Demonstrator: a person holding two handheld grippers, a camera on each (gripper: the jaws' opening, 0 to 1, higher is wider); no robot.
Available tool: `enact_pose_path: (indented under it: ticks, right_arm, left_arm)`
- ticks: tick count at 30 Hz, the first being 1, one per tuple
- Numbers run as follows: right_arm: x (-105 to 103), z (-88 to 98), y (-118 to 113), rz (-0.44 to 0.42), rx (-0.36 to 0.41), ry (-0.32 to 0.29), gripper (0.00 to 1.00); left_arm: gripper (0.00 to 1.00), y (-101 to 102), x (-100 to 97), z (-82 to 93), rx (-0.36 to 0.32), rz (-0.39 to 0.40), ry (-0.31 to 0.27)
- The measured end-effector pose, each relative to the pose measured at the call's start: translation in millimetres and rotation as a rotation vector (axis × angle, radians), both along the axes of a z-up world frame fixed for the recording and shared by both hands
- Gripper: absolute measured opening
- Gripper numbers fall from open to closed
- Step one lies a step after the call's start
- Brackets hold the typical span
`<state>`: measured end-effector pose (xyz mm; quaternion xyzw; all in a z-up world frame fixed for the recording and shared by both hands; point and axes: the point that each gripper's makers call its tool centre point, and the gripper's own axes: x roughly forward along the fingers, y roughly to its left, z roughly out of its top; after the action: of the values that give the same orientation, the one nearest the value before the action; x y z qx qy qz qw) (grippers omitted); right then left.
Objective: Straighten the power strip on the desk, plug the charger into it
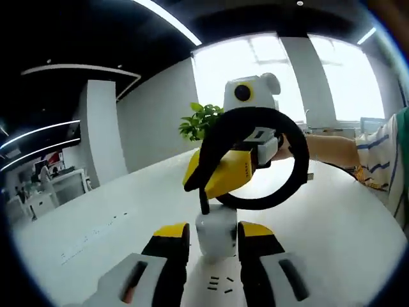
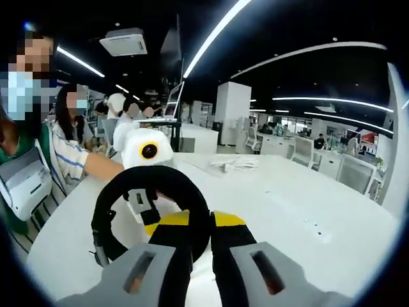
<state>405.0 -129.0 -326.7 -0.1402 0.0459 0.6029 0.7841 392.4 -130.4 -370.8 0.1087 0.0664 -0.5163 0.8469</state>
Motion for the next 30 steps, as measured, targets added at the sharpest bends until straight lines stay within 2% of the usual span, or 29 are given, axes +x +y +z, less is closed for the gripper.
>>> enact_pose_path:
  ticks: [3, 4, 10, 13, 15, 18, 22, 25, 26, 30]
  right_arm:
    - [-0.5, -0.7, 1.4, 0.004, -0.042, -0.033, 0.09]
    - [-0.5, -1.1, 1.3, 0.002, -0.058, -0.051, 0.09]
    - [-2.0, -3.6, -0.2, -0.023, -0.081, -0.033, 0.08]
    - [-2.3, -4.7, 0.2, -0.032, -0.100, -0.032, 0.08]
    - [-2.9, -5.9, -0.1, -0.031, -0.130, -0.053, 0.08]
    - [0.8, -6.9, -5.2, -0.031, -0.148, -0.044, 0.07]
    - [0.6, -8.3, -5.9, -0.027, -0.162, -0.042, 0.06]
    - [-0.8, -8.4, 1.2, -0.030, -0.207, -0.058, 0.05]
    - [-2.4, -10.3, 4.3, -0.019, -0.251, -0.082, 0.05]
    - [-0.8, -10.9, -2.9, -0.025, -0.250, -0.066, 0.05]
  left_arm:
    - [0.31, 24.3, -9.9, 8.4, -0.020, 0.034, -0.010]
    - [0.30, 38.2, -16.3, 12.4, -0.035, 0.053, -0.022]
    - [0.25, 97.7, -45.7, 20.6, -0.087, 0.133, -0.072]
    - [0.25, 116.9, -50.8, 29.1, -0.140, 0.167, -0.086]
    - [0.25, 130.6, -53.4, 35.6, -0.171, 0.190, -0.107]
    - [0.25, 143.9, -55.4, 40.8, -0.188, 0.215, -0.137]
    - [0.25, 153.4, -57.8, 45.4, -0.240, 0.229, -0.137]
    - [0.25, 155.3, -61.0, 45.1, -0.256, 0.233, -0.132]
    - [0.24, 155.2, -61.6, 46.3, -0.270, 0.234, -0.128]
    - [0.24, 150.1, -66.1, 48.8, -0.294, 0.214, -0.124]
